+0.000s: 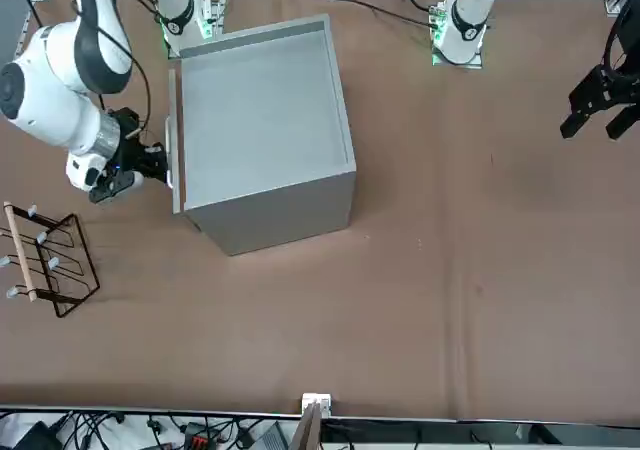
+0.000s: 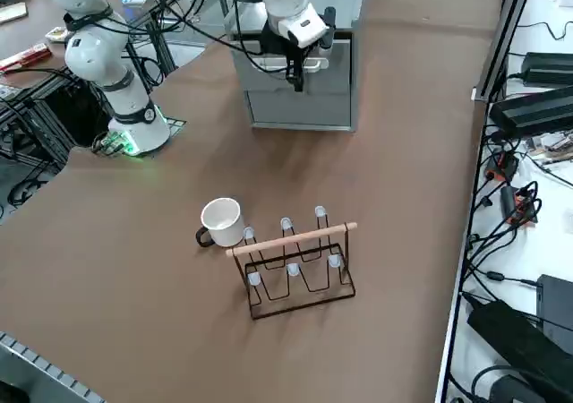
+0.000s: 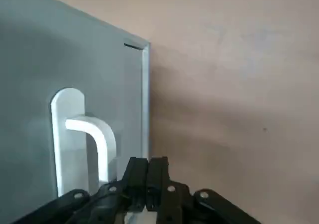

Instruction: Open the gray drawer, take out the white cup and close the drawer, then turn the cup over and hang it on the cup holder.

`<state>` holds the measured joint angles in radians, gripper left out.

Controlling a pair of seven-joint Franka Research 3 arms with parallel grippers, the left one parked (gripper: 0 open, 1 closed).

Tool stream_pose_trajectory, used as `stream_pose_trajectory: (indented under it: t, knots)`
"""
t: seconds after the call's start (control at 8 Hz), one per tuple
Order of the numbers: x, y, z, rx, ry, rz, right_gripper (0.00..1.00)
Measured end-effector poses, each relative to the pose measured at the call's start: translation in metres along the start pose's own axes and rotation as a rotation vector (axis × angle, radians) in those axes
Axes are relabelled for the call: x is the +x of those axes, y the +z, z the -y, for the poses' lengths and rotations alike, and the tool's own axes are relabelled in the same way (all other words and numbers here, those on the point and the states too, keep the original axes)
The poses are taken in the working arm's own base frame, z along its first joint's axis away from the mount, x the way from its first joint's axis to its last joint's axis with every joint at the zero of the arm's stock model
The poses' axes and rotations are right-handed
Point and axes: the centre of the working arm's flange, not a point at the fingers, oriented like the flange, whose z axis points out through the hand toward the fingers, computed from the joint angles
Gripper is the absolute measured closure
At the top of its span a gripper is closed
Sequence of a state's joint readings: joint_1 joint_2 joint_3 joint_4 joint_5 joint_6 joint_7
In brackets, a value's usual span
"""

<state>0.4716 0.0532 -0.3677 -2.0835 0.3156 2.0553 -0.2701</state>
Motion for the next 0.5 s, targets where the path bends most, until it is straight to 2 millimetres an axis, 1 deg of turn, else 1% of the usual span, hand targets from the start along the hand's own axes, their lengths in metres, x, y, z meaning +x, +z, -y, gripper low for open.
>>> stream_pose_trajectory:
  t: [0.25,0.38,0.5]
  knots:
    - [0.002,0.006,0.022,0.000,0.018,0.009,0.98]
    - [0.002,0.007,0.028,0.000,0.026,0.008,0.98]
    - [0.003,0.007,0.029,0.000,0.029,0.004,0.98]
